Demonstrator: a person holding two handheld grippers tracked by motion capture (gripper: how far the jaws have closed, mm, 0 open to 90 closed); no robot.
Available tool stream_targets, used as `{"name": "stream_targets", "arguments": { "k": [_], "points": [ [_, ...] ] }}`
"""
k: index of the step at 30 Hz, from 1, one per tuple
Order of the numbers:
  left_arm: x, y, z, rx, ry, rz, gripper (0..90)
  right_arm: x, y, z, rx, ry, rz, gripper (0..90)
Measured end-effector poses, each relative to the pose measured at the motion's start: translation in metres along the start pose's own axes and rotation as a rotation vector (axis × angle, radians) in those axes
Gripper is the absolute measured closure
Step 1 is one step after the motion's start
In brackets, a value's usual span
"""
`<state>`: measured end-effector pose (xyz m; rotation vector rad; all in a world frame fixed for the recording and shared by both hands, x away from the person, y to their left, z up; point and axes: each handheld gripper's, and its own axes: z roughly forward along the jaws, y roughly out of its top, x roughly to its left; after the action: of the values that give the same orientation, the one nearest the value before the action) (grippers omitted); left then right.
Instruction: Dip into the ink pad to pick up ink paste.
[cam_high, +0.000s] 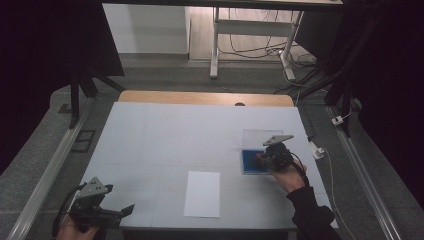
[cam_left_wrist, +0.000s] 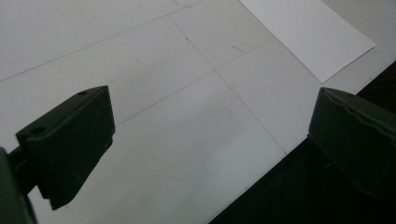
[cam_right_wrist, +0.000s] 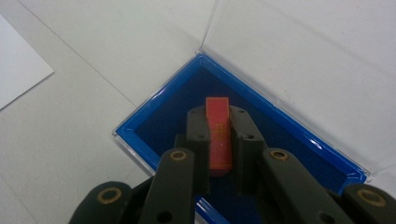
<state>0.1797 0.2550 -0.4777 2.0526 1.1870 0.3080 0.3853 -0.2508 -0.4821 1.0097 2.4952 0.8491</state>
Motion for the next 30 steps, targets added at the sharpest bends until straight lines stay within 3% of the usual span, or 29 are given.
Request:
{"name": "stream_targets", "arguments": {
  "k": [4,11,17,30],
  "points": [
    [0.000,0.000,0.000,-0.002,0.000,-0.002,0.7,-0.003,0.001,-0.005,-0.036,0.014,0.027,80.0],
    [0.000,-0.001,-0.001,-0.001,-0.003,-0.003,0.7,-0.007,0.004,-0.019,-0.093,-0.017,0.043,80.0],
    [0.000,0.000,-0.001,0.002,-0.009,0.002,0.8,-0.016,-0.001,-0.021,-0.095,-0.016,0.085,80.0],
    [0.000,0.000,0.000,0.003,-0.015,0.003,0.8,-0.022,-0.007,-0.013,-0.061,-0.022,0.090,80.0]
  ]
}}
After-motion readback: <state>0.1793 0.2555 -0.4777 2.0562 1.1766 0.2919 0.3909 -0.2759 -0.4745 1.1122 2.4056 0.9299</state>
